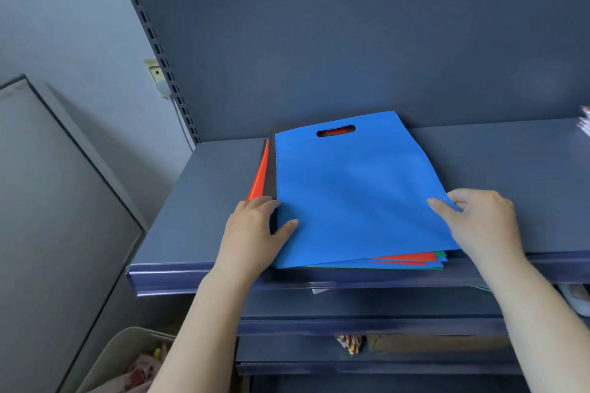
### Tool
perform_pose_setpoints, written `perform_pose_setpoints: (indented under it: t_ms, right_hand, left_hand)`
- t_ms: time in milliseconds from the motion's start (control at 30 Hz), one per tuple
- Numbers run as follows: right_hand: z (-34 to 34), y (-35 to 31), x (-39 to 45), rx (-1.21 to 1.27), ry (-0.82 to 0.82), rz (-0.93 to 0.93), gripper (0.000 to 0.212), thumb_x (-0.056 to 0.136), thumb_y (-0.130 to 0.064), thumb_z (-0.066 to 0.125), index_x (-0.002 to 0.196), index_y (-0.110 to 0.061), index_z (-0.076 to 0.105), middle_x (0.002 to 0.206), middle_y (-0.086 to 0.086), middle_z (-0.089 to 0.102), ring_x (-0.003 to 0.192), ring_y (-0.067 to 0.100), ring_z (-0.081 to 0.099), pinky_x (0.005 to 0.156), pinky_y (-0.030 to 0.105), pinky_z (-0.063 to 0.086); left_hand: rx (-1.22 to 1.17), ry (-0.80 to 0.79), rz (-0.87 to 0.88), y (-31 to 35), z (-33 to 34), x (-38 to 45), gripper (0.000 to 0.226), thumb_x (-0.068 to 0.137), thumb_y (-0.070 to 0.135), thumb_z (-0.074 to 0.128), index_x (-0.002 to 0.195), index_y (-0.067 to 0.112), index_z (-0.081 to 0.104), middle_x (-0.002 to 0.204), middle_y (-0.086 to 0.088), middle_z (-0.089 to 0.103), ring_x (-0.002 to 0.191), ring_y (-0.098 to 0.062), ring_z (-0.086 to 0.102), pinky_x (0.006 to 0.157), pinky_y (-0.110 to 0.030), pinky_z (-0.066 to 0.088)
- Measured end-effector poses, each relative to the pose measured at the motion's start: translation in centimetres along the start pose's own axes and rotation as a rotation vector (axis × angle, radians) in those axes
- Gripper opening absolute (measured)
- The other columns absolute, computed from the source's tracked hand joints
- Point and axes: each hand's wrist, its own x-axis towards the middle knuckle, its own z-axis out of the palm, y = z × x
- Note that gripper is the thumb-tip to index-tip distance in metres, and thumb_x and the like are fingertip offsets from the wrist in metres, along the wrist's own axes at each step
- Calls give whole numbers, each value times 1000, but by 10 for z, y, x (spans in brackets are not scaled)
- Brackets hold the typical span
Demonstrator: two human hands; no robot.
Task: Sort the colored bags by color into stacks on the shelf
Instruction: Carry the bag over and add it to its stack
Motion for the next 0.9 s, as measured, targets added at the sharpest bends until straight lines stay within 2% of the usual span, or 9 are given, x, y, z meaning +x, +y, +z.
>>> perform_pose_setpoints:
  t_ms: [33,67,167,333,400,500,633,767,900]
  right_hand:
    - [-1,4,2,-13,24,-4,42,87,-18,66,58,8,52,54,10,22,55,26,17,55,35,19]
    - [-2,7,4,-16,45,-7,41,88,-17,65,73,15,44,54,16,27,53,31,21,53,35,23]
    - [-4,16,8,23,98,-29,28,89,-14,63,83,14,60,78,35,59,75,50,53,65,41,47]
    - [-4,23,10,249,137,123,21,90,-10,62,106,2,69,107,10,70,102,28,64,77,13,45]
    - [-3,20,8,380,131,166,24,90,-7,61,113,-5,68,105,-6,66,102,14,61,83,18,44]
    - [-3,13,4,520,90,168,26,91,-7,59,102,-26,72,95,-20,66,93,-3,62,73,6,48]
    - [-3,6,-1,694,-22,218,46,91,0,52,83,-43,67,83,-37,66,84,-21,59,76,18,42]
    - [-2,0,-2,787,-80,265,57,90,3,48,76,-47,71,87,-34,68,88,-15,60,78,19,41]
    - [-5,-7,-8,938,-190,283,63,89,9,43,75,-43,75,88,-20,73,86,-3,67,69,17,55]
  left_hand:
    - [7,4,-24,-1,1,2,52,86,42,64,128,12,57,133,1,54,119,-23,44,96,-29,35]
    - [7,11,-49,-2,2,5,55,84,43,66,128,11,57,132,1,55,118,-23,43,95,-30,35]
    - [-34,11,-146,-7,1,11,61,82,42,69,131,10,53,133,-2,52,121,-24,39,97,-31,34]
    - [-164,31,-303,-22,-7,18,50,81,33,73,122,9,59,112,-5,55,109,-26,52,86,-30,41]
    - [-200,52,-355,-26,-10,19,44,80,30,74,117,10,61,112,-6,60,104,-24,56,82,-28,41]
    - [-235,124,-428,-30,-15,21,40,79,25,76,114,11,61,116,-7,64,103,-25,58,80,-29,42]
    - [-111,170,-419,-31,-23,16,27,86,22,68,108,9,61,105,-9,65,93,-30,57,72,-31,40]
    - [-108,297,-308,-31,-33,-1,10,88,15,63,97,12,61,83,-2,64,72,-26,52,56,-29,36]
    - [-206,451,-279,-25,-51,-32,13,85,5,66,96,12,67,74,10,63,64,4,55,57,-4,38]
